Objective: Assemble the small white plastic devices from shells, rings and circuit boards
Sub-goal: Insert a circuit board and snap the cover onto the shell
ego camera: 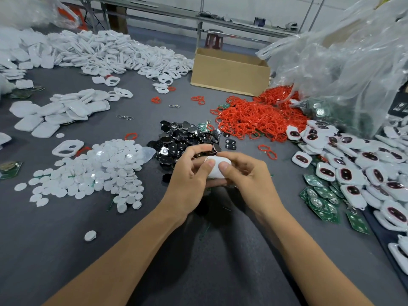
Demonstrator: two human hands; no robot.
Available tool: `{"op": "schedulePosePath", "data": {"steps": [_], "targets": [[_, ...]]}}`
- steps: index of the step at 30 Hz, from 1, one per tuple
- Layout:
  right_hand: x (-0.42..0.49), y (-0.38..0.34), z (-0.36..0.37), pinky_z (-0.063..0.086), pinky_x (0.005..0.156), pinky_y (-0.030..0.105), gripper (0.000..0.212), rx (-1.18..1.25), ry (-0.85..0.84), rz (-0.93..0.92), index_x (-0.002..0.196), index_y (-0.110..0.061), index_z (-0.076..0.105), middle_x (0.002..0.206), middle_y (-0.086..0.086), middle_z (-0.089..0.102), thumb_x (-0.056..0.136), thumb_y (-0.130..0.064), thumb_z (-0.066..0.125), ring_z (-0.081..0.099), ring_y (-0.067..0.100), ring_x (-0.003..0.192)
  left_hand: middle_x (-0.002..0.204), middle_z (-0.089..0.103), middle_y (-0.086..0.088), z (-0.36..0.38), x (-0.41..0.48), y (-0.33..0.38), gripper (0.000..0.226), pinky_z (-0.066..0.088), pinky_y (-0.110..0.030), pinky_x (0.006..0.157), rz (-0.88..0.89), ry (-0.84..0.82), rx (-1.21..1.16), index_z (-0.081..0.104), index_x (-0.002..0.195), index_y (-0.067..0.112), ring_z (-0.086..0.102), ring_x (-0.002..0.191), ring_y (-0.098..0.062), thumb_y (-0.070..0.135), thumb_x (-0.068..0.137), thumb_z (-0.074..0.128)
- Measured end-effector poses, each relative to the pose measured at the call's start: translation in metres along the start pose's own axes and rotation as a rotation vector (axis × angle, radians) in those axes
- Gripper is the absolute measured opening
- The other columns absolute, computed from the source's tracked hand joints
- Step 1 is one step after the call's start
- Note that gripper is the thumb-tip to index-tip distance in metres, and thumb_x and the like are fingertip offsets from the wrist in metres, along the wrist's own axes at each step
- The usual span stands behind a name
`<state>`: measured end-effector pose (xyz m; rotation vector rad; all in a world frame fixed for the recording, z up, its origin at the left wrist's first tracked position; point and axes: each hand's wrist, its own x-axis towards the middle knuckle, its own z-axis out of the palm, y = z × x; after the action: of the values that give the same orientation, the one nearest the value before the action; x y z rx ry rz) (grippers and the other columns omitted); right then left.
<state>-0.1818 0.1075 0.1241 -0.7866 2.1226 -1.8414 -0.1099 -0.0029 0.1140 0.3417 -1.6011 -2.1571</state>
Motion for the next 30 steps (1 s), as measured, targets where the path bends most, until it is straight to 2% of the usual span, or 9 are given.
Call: {"op": "schedulePosePath", "data": {"steps": [2,5,8,12,16,18,21,26,30], "targets": [[0.000,0.000,-0.001,0.052,0.074,0.027,0.022,0.004,-0.022,-0.033,0.108,-0.004,0.070,0.093,0.008,0.073,0.088,0.002,0.062,0.066,0.014,0.082,0.102,0.068,-0.013,0.000,0.000,-0.002,0.021,0.059,-0.026,0.069,0.006,-0.009,-0.004,0.054,0.119,0.009,0.070,0.090,-0.020,0.002,0.100,0.046],[0.000,-0.002,-0.001,0.054,0.081,0.036,0.021,0.008,-0.014,-0.067,0.104,-0.004,0.071,0.095,0.012,0.074,0.086,0.004,0.063,0.069,0.023,0.088,0.101,0.069,-0.006,0.001,-0.001,-0.006,0.017,0.058,-0.024,0.071,0.042,-0.010,0.032,0.055,0.116,0.007,0.070,0.091,-0.015,0.007,0.101,0.047],[0.001,-0.004,-0.002,0.053,0.079,0.041,0.020,0.001,0.023,-0.079,0.095,-0.011,0.074,0.090,0.010,0.074,0.082,0.003,0.068,0.067,0.022,0.080,0.098,0.070,-0.002,0.001,-0.001,-0.009,0.010,0.058,-0.027,0.075,0.093,0.025,0.112,0.060,0.105,0.014,0.069,0.093,-0.015,0.011,0.100,0.051],[0.003,-0.006,-0.006,0.052,0.072,0.032,0.027,0.004,0.043,-0.096,0.085,-0.020,0.073,0.080,0.003,0.074,0.076,0.006,0.072,0.062,0.014,0.070,0.098,0.074,-0.001,-0.005,0.001,-0.008,0.014,0.055,-0.044,0.091,0.173,0.029,0.253,0.070,0.102,0.017,0.070,0.096,-0.018,0.010,0.096,0.059],[0.003,-0.010,-0.012,0.052,0.066,0.021,0.027,0.100,0.007,-0.066,0.086,-0.012,0.072,0.077,0.004,0.074,0.072,0.012,0.071,0.065,0.012,0.067,0.098,0.076,0.000,-0.005,-0.001,-0.004,0.021,0.057,-0.035,0.089,0.139,-0.006,0.161,0.073,0.102,0.021,0.072,0.095,-0.016,0.006,0.093,0.061],[0.003,-0.011,-0.015,0.051,0.064,0.018,0.025,0.139,-0.012,-0.045,0.086,-0.008,0.072,0.075,0.003,0.074,0.070,0.013,0.072,0.066,0.011,0.066,0.099,0.076,-0.001,-0.005,-0.001,-0.004,0.020,0.056,-0.037,0.090,0.155,0.001,0.194,0.074,0.103,0.019,0.072,0.095,-0.016,0.006,0.092,0.063],[0.002,-0.011,-0.017,0.051,0.060,0.016,0.025,0.162,-0.017,-0.009,0.083,-0.006,0.072,0.070,0.002,0.074,0.068,0.014,0.072,0.068,0.010,0.063,0.096,0.076,0.000,-0.005,-0.001,-0.004,0.022,0.057,-0.040,0.089,0.219,0.011,0.299,0.074,0.100,0.020,0.072,0.092,-0.013,0.002,0.091,0.064],[0.001,-0.012,-0.015,0.054,0.061,0.018,0.026,0.142,-0.007,0.029,0.080,-0.008,0.073,0.070,0.004,0.074,0.067,0.015,0.073,0.069,0.012,0.062,0.091,0.076,0.006,-0.004,-0.004,-0.006,0.020,0.057,-0.027,0.082,0.341,0.086,0.393,0.077,0.099,0.012,0.072,0.086,-0.006,-0.002,0.087,0.067],[0.002,-0.012,-0.013,0.055,0.062,0.020,0.025,0.128,0.013,0.031,0.079,-0.008,0.073,0.071,0.008,0.074,0.068,0.014,0.073,0.068,0.014,0.062,0.091,0.076,0.003,-0.002,-0.004,-0.008,0.019,0.056,-0.026,0.082,0.380,0.130,0.413,0.077,0.099,0.008,0.072,0.085,-0.007,-0.002,0.087,0.067]]}}
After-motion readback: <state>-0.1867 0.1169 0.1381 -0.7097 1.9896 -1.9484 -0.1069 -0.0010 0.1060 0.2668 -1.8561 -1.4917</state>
